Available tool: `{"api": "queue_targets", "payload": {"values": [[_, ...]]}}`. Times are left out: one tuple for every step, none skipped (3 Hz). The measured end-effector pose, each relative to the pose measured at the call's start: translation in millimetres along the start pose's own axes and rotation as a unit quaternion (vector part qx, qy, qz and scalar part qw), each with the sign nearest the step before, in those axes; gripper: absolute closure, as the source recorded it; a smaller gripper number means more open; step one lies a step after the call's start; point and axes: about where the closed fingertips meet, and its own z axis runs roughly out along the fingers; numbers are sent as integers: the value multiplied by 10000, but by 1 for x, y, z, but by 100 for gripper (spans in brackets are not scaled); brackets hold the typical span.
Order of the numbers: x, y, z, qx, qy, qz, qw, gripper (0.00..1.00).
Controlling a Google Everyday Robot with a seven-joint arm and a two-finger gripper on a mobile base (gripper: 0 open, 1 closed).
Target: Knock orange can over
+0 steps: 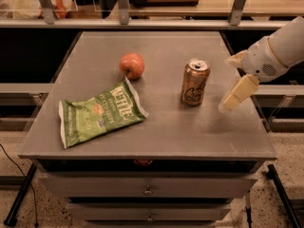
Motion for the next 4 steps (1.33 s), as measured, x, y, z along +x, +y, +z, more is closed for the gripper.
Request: {"api": "queue_targets", "payload": {"values": [[-8,-2,9,-132,-708,235,9971,0],[-17,0,14,-140,-1363,449,9896,0],[-30,1,21,-141,-1881,564,9804,0],[-41,-1,29,-132,-2297,624,9712,0]]}}
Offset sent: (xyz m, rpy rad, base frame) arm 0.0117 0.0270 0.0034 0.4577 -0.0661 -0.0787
